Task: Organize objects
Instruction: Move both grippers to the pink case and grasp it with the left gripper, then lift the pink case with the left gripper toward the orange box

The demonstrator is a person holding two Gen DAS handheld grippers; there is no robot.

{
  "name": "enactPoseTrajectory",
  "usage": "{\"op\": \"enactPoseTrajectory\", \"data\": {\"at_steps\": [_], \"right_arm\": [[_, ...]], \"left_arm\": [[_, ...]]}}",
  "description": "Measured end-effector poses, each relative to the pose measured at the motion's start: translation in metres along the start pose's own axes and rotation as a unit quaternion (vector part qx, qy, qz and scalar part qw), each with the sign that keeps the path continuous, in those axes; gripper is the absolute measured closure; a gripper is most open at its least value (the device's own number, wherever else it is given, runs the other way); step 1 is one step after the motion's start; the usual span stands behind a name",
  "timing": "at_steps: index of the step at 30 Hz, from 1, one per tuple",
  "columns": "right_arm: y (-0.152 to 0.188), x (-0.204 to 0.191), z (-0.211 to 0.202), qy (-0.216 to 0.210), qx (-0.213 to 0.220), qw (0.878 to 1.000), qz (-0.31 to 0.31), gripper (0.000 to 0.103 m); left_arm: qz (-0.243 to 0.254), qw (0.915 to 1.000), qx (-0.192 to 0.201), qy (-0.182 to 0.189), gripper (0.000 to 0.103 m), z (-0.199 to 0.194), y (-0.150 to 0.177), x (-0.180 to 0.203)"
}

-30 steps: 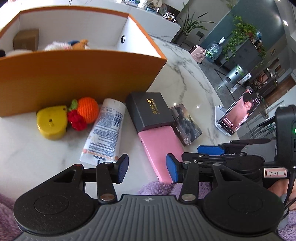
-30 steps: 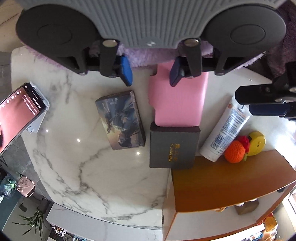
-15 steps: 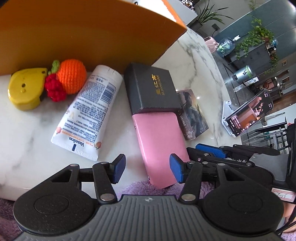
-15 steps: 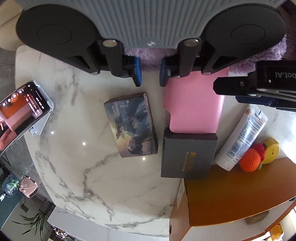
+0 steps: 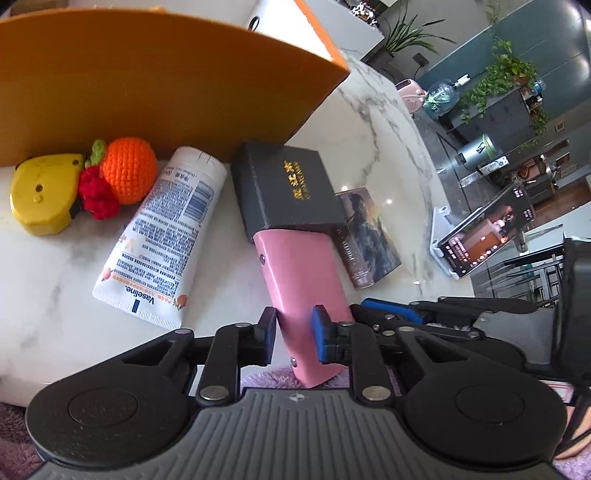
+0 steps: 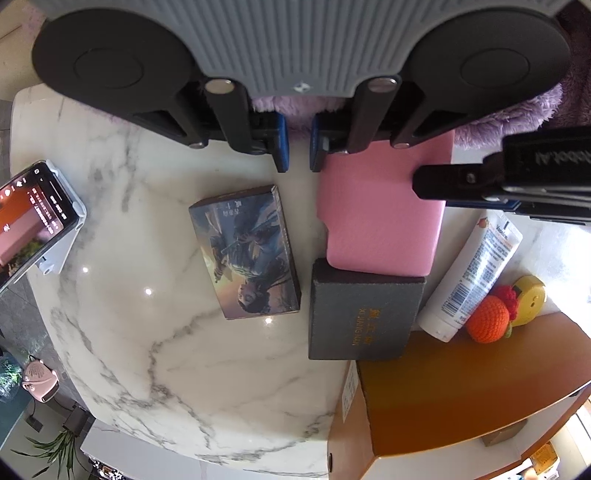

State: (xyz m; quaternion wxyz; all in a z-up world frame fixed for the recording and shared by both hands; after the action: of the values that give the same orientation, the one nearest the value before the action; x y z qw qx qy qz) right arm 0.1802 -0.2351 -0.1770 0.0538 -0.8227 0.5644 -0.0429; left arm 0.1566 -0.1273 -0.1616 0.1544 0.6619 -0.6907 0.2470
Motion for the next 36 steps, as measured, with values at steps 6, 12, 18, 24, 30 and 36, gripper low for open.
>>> {"op": "enactPoseTrajectory", "data": {"at_steps": [6,12,18,24,30,36], "right_arm": [[0.003,-0.007,-0.004,-0.04,0.007,0.999,-0.014,0.093],[0.003,-0.011,-0.003,-0.039,0.002,0.999,-0.021,0.094],[0.002,-0.007,0.0,-0.053,0.0,0.998,-0.016,0.095],[0.001,-0.006,0.001,-0.059,-0.001,0.998,-0.015,0.095],[0.004,-0.003,-0.005,-0.089,0.005,0.996,-0.002,0.089],[0.004,-0.004,-0.027,-0.095,0.032,0.995,-0.01,0.068]], "left_arm": [[0.035,0.9992,0.02,-0.003,0.086,-0.022,0.0,0.019],[0.027,0.9995,0.017,-0.001,0.085,-0.018,-0.007,0.024],[0.005,0.9998,0.004,-0.021,0.079,-0.004,-0.017,0.022],[0.01,0.9991,0.005,-0.041,0.076,0.006,-0.019,0.02],[0.027,0.9989,0.021,-0.032,0.081,-0.015,-0.016,0.022],[0.048,0.997,0.052,-0.032,0.083,-0.05,-0.019,0.024]]}}
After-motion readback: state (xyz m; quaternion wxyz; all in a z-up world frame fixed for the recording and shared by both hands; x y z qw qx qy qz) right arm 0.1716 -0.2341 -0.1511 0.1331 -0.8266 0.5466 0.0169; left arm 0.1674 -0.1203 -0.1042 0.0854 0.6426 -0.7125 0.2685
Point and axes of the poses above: each gripper's, at about its wrist camera, not at the fingertips, and z roughly the way its jaws point, x to its right, y to its underside, the point moved 8 cm from there along z, roughly the way its jaws point, and after that the axes turned 13 degrees about -x, right-handed, at the moved point
